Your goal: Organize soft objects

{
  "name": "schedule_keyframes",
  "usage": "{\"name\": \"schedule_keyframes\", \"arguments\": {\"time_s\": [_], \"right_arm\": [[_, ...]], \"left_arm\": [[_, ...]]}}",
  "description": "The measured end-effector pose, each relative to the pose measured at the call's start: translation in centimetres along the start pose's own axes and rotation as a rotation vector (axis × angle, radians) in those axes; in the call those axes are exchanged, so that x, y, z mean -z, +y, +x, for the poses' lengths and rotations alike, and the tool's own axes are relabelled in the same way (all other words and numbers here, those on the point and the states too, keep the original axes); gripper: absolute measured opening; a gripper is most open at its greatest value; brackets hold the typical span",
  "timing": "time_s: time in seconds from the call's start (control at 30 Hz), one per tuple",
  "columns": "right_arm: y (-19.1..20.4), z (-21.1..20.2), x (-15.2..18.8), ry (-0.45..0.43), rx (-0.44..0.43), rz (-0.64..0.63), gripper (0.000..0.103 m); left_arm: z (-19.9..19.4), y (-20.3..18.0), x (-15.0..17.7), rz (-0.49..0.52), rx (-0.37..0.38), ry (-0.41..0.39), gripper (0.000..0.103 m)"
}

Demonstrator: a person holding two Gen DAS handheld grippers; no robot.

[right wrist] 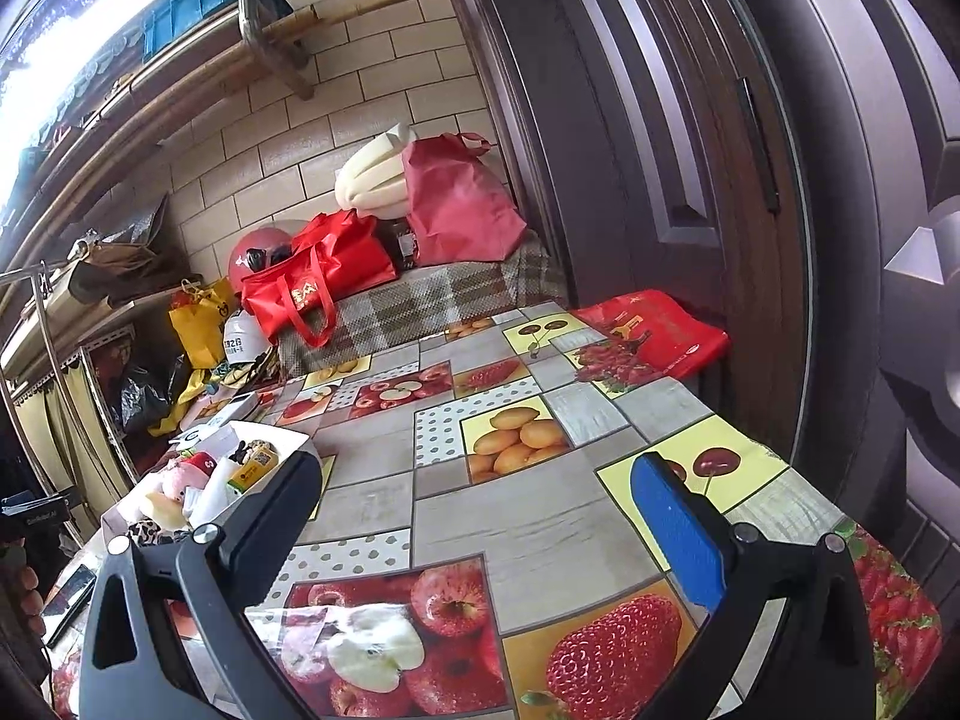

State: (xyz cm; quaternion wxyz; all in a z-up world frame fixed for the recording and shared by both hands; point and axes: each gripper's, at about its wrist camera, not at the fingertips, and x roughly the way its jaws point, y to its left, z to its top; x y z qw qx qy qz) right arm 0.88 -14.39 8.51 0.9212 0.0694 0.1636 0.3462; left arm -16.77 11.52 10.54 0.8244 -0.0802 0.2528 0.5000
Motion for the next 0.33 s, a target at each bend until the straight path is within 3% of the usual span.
{"name": "schedule_keyframes", "arguments": {"time_s": [0.17, 0.33], "right_arm": [[-0.1, 0.0, 0.0, 0.001, 0.002, 0.0, 0.103], [-0.4, 0.1, 0.4, 0.012, 0.009, 0.009, 0.103]], "left_arm": [[0.1, -0.7, 0.4, 0.009, 0.045, 0.016, 0.103], [-0.3, -3.6, 1.1, 0.075, 0.156, 0.016, 0.103]]}}
